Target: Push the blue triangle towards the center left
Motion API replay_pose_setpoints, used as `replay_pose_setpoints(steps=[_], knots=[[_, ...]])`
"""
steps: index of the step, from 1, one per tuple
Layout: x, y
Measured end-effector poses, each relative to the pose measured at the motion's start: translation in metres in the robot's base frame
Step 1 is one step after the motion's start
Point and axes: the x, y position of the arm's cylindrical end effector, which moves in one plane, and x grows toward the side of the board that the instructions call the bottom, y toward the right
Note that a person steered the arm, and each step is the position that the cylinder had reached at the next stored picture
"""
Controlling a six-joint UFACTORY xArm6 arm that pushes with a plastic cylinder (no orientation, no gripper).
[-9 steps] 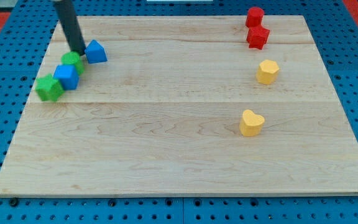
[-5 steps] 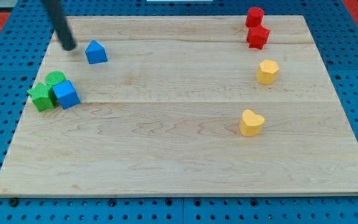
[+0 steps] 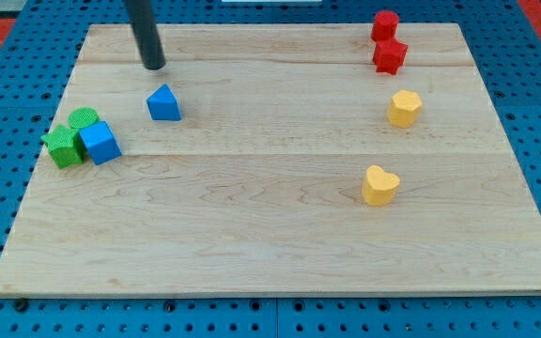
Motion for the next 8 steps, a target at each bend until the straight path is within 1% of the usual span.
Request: replay_pose_setpoints(steps=[1,2,3,4,6,7,8], knots=[[0.017,0.058],[0.05,0.045],[0.053,0.003],[0.053,-0.008],[0.052,-0.002],[0.051,0.014],[0.045,0.042]])
